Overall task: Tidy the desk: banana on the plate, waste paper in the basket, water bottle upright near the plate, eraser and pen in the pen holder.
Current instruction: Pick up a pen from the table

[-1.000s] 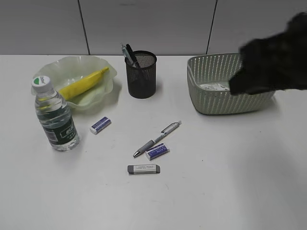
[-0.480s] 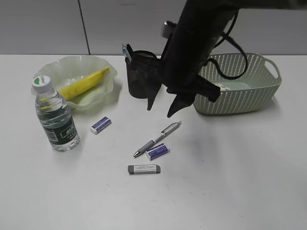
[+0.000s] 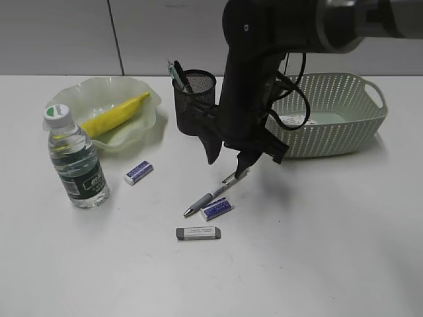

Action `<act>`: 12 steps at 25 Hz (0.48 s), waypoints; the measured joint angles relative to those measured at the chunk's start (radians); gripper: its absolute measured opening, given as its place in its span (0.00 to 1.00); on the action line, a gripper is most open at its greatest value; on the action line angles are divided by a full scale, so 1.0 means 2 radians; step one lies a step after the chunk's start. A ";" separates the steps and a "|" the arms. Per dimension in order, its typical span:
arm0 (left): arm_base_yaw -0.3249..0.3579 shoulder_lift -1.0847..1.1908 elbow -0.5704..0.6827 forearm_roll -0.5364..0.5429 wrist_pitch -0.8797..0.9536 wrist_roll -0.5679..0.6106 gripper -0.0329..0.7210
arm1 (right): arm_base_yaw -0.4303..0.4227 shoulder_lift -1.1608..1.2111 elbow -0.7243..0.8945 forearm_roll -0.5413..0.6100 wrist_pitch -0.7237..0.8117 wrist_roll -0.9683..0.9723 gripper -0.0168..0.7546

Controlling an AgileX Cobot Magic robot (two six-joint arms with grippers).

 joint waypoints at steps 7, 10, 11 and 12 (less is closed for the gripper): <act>0.000 0.000 0.000 0.000 0.000 0.000 0.45 | 0.000 0.046 -0.025 -0.002 -0.003 0.010 0.56; 0.000 0.000 0.000 0.000 0.000 0.000 0.45 | -0.001 0.060 -0.028 -0.002 -0.007 0.012 0.56; 0.000 0.000 0.000 0.000 0.000 0.000 0.45 | -0.002 0.064 -0.028 -0.002 -0.008 0.012 0.56; 0.000 0.000 0.000 0.000 0.000 0.000 0.45 | -0.004 0.068 -0.028 -0.002 -0.008 0.012 0.56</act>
